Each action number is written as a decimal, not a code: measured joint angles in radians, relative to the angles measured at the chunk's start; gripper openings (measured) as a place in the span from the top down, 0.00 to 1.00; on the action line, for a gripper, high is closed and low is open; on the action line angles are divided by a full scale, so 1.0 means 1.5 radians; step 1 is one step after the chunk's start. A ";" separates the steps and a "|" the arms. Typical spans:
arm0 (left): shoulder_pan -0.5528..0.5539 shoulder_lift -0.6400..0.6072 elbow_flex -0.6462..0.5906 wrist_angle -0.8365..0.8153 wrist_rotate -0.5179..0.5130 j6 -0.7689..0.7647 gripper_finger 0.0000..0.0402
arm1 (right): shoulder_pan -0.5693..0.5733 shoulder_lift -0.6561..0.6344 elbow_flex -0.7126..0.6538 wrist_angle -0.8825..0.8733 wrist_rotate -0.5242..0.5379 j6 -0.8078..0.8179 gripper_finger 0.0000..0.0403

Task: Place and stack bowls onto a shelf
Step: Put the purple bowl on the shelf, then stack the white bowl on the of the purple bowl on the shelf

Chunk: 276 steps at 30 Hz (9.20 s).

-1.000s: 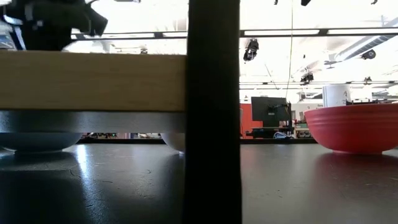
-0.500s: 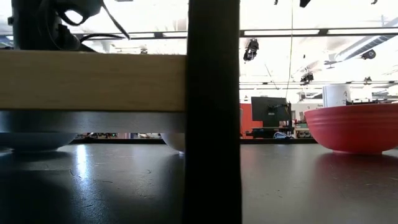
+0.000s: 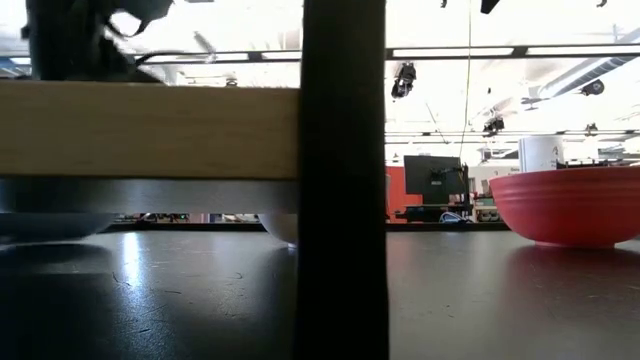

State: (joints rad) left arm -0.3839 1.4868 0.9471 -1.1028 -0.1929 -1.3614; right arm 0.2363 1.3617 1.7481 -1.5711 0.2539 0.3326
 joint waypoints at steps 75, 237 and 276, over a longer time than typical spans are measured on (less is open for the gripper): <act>-0.244 0.509 0.938 -0.312 -0.110 0.104 0.66 | 0.026 0.002 -0.497 0.810 -0.085 -0.367 0.47; -0.346 0.437 0.915 -0.156 -0.145 0.280 1.00 | 0.290 0.193 -0.026 0.089 -0.063 0.044 0.47; -0.330 0.495 0.920 -0.221 -0.162 0.181 0.72 | 0.281 -0.053 -0.589 0.392 0.074 0.305 0.47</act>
State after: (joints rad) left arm -0.8787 2.2288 2.3276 -1.4338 -0.4366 -1.0896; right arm 0.6579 1.2817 0.8644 -0.9829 0.3649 0.7907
